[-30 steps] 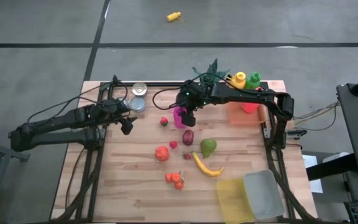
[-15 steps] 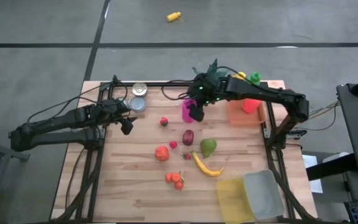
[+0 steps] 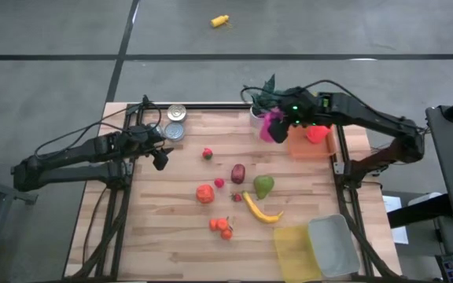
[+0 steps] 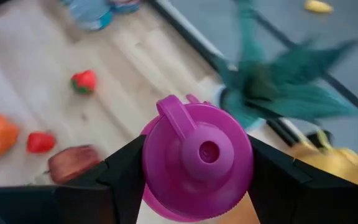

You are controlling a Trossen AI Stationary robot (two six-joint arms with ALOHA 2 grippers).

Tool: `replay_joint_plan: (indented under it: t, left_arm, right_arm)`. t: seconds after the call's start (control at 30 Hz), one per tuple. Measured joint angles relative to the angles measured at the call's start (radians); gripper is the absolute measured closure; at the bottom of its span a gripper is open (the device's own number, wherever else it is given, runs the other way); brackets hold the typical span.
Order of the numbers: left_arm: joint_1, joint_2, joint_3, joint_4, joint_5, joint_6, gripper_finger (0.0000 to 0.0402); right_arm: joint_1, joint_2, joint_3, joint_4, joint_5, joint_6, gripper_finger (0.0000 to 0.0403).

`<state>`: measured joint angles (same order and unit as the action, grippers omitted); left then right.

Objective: Pick & Place Food Item
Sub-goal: Put the violet water bottle into the orange bin

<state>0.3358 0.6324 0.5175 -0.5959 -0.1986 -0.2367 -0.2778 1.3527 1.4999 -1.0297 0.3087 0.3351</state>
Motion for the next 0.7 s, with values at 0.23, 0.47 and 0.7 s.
replay_joint_plan:
  t: [0.23,0.47,0.7]
  left_arm:
    - [0.000,0.000,0.000,0.000,0.000,0.000,0.0126]
    - [0.000,0.000,0.000,0.000,0.000,0.000,0.0126]
    - [0.000,0.000,0.000,0.000,0.000,0.000,0.0126]
  right_arm:
    - [-0.014,-0.105,-0.087,-0.042,0.149,0.158,0.0179]
    - [-0.025,-0.131,-0.152,-0.128,0.257,0.359,0.0179]
    - [-0.031,-0.133,-0.233,-0.146,0.316,0.526,0.0179]
